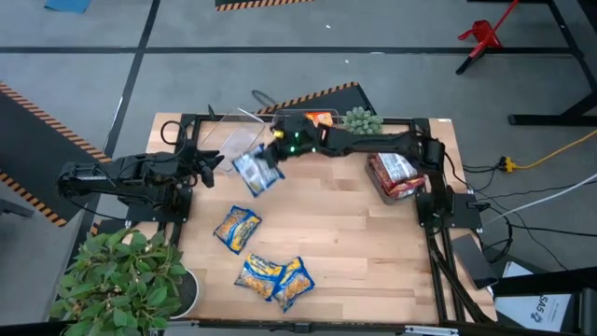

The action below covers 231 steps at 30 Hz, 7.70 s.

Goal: Sort Maruchan noodles
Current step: Put the blue noodle pack into the left transparent bin

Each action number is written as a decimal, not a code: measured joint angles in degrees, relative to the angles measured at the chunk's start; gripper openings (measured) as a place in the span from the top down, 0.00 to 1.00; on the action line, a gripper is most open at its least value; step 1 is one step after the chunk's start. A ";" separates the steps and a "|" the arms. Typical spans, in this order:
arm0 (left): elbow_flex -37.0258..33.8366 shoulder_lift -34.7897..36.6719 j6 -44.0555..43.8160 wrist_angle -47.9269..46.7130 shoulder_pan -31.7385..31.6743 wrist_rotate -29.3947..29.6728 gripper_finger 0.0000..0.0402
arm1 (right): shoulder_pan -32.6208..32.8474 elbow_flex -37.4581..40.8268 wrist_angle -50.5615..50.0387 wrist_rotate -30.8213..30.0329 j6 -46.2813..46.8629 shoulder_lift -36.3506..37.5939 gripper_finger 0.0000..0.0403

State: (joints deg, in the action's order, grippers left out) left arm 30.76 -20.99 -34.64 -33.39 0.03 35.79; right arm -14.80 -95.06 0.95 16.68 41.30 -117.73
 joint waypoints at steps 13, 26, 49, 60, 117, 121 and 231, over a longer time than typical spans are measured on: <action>0.00 0.00 -4.53 -0.04 -0.02 2.24 0.68 | -9.04 -18.80 0.45 -4.13 -2.81 -10.54 0.99; 0.00 0.00 -5.94 -0.60 -0.02 2.29 0.68 | -10.44 -39.26 -1.77 -4.76 -2.75 -29.02 0.99; 0.00 0.01 -5.83 -2.81 -0.01 2.56 0.68 | -14.87 -39.85 -7.25 6.40 -9.38 -27.62 0.54; 0.00 0.00 -5.79 -3.72 -0.01 2.41 0.68 | -9.88 -39.83 -23.29 1.39 -18.14 -22.75 0.54; 0.00 0.00 -9.79 -6.63 -0.01 0.52 0.68 | -3.66 -40.05 -31.84 -6.78 -28.09 -22.79 0.49; 0.00 0.00 -9.79 -8.84 0.00 -1.93 0.68 | 0.22 -39.89 -39.50 2.02 -24.27 -22.62 0.49; 0.02 0.00 -12.82 -13.77 0.01 -4.32 0.68 | -2.39 -39.94 -5.39 -9.23 -8.57 -33.53 0.60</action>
State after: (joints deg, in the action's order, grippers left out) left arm 30.79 -20.99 -47.46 -47.16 0.03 31.46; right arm -17.18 -135.00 -4.44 7.44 32.73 -151.26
